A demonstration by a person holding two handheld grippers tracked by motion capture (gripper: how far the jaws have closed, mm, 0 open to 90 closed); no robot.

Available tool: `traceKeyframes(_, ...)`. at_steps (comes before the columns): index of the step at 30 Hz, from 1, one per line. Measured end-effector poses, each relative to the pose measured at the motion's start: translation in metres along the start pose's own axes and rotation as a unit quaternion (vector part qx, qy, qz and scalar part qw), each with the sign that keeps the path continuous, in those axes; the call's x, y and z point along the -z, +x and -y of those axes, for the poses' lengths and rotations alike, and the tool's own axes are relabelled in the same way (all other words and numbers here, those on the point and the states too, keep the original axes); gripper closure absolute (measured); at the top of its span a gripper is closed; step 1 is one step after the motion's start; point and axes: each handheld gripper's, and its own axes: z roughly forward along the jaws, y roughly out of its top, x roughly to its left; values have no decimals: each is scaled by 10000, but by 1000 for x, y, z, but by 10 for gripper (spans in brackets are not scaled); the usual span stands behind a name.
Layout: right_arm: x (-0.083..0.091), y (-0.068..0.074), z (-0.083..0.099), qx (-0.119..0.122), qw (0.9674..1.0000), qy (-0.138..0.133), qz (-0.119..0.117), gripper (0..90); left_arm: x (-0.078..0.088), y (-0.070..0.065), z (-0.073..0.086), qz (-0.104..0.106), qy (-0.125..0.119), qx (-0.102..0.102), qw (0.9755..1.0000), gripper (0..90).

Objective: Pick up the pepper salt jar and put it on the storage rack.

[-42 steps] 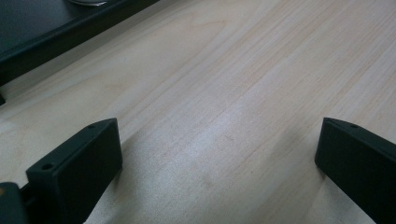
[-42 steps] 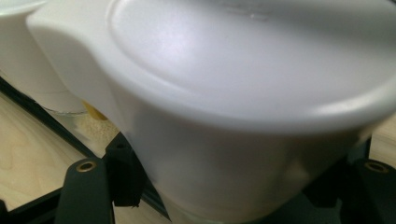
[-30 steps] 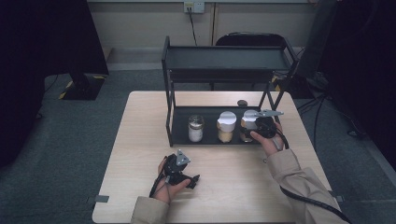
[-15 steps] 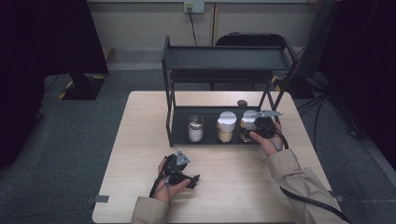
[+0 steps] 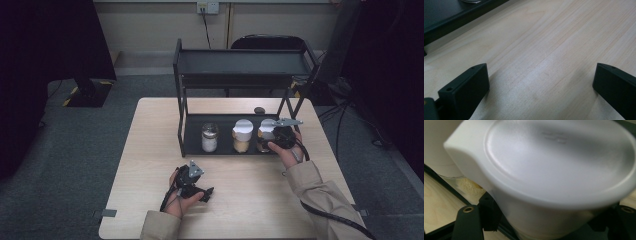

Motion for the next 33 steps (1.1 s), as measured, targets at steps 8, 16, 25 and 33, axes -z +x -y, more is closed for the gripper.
traceKeyframes(8, 2, 0, -4, -2, 10000, 85, -6, 203, 0, 0, 0, 1, 2, 0, 10000, 1)
traceKeyframes(16, 5, 0, -5, -51, 9998, 183, -91, 120, 0, 0, 0, 2, 3, 0, 10000, 1)
traceKeyframes(25, 8, 1, -1, -59, 9997, 168, -162, 52, 0, 0, 0, 1, 3, 0, 10000, 1)
traceKeyframes(33, 11, 3, 4, -101, 9997, 116, -199, 23, 0, 0, 0, -1, 4, -9, 10000, 1)
